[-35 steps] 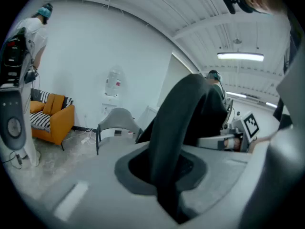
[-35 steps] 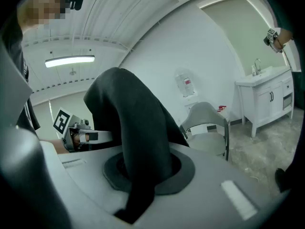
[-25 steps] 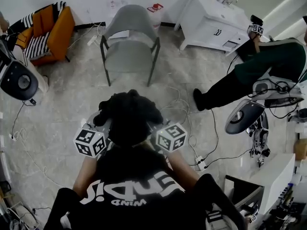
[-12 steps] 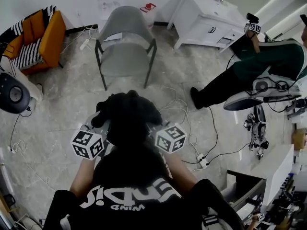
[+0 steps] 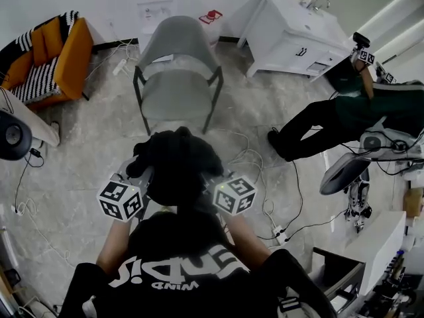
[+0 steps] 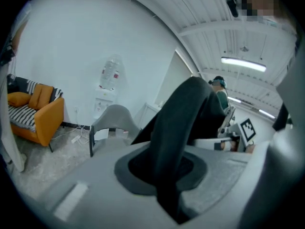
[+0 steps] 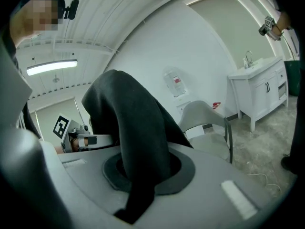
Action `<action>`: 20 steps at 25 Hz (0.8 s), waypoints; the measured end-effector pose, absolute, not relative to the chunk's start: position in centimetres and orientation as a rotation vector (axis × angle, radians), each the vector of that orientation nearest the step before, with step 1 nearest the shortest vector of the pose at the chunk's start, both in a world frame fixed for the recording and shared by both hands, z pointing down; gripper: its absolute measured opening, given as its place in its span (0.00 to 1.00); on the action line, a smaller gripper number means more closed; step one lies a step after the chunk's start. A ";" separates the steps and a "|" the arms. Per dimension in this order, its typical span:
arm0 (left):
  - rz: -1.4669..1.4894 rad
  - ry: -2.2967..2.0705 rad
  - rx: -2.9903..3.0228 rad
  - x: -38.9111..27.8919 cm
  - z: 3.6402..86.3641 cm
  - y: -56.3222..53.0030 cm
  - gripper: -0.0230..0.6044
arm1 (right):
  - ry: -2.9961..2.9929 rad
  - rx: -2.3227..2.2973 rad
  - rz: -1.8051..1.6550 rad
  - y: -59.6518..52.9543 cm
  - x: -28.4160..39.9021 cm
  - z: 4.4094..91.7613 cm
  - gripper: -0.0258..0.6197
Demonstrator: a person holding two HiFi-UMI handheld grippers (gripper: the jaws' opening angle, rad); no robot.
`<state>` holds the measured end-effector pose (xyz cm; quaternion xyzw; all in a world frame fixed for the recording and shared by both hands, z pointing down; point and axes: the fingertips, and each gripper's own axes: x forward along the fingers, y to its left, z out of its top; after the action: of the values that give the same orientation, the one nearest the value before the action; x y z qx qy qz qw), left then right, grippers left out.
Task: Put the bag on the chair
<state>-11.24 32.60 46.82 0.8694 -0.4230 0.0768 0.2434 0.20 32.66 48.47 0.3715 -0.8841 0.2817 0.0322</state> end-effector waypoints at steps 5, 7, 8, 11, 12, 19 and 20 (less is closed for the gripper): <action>0.220 -1.175 2.363 -11.1 46.3 27.0 0.11 | -2.734 1.117 0.883 27.0 0.4 48.1 0.09; 0.221 -1.187 2.354 -11.0 46.2 24.7 0.11 | -2.739 1.103 0.879 24.5 0.4 47.8 0.09; 0.221 -1.195 2.347 -11.0 46.1 23.7 0.11 | -2.740 1.095 0.880 23.4 0.5 47.7 0.09; 0.220 -1.219 2.333 -10.5 45.6 20.6 0.11 | -2.746 1.067 0.878 20.0 0.9 47.3 0.09; 0.218 -1.226 2.330 -10.2 45.5 19.5 0.11 | -2.747 1.059 0.874 18.9 1.2 47.2 0.09; 0.231 -1.282 2.315 -8.5 45.7 13.2 0.11 | -2.745 1.021 0.868 12.3 2.7 47.2 0.09; 0.223 -1.289 2.307 -8.3 45.7 12.2 0.11 | -2.743 1.010 0.869 11.3 3.0 47.2 0.09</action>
<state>-8.26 12.24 45.75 0.8439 -0.4716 0.0815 0.2425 2.95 11.33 47.17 0.3310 -0.8985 0.2846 0.0458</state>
